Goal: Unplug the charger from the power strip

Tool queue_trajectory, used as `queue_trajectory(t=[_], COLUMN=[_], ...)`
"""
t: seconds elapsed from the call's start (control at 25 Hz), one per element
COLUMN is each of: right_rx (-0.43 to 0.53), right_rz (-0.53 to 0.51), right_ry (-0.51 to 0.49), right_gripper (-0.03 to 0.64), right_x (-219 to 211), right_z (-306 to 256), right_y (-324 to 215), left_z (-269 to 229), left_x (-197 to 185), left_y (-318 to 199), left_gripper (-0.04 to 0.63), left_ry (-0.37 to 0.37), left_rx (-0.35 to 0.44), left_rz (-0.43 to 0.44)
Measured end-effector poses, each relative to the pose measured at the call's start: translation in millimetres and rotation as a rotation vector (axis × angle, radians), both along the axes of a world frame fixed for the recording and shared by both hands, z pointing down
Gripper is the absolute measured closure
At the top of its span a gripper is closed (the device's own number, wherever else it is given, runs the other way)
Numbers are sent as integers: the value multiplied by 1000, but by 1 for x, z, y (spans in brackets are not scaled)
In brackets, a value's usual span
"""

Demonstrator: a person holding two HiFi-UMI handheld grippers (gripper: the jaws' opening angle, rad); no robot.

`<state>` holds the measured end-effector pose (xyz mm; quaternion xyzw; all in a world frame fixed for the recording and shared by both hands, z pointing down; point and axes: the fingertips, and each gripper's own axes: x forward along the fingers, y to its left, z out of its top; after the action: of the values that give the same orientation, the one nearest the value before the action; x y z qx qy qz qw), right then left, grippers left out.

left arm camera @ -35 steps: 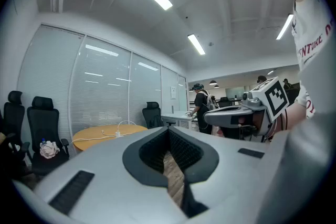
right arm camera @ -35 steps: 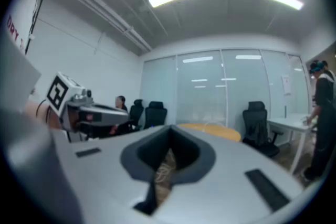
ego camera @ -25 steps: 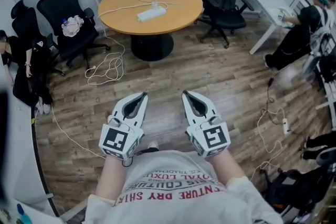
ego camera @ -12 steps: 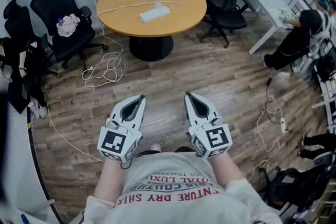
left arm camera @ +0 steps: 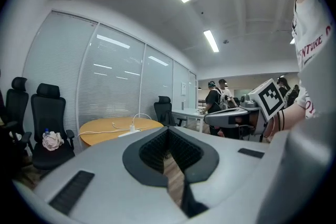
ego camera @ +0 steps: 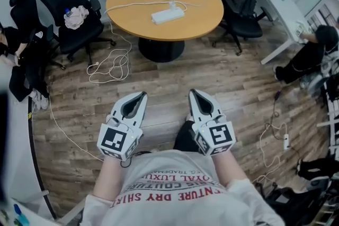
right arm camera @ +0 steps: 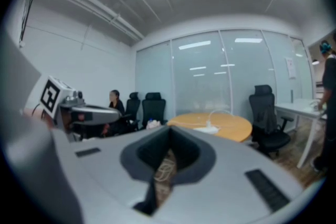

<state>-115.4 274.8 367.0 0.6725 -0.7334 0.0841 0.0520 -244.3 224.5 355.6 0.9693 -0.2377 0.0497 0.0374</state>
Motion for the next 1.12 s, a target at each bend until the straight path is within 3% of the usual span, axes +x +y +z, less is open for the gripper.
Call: queue_trajectory(t=[0.2,0.52,0.72,0.88,1.12], right_rx=[15,-2,-32,-59,-82], right_rz=[-114,-262,-289,-299,-338], right_ry=[19,28,22,-9,37], right_gripper=[591,591,591,591,591], right_x=[44,159,226,256,265], right_z=[2,-1,9,22,39], right_y=[-48,-114,-151,-178,-234], left_z=[-5,-8,4,18,29], left_x=[46,162,225,246,252], left_y=[-37,-96,-124,-149,-215], left_gripper=[566,566,566,566,565], left_ry=[9,24,12,-18,1], left_rx=[23,8,-14,-47,-81], left_rz=[-88,-221,-248,-278,-334])
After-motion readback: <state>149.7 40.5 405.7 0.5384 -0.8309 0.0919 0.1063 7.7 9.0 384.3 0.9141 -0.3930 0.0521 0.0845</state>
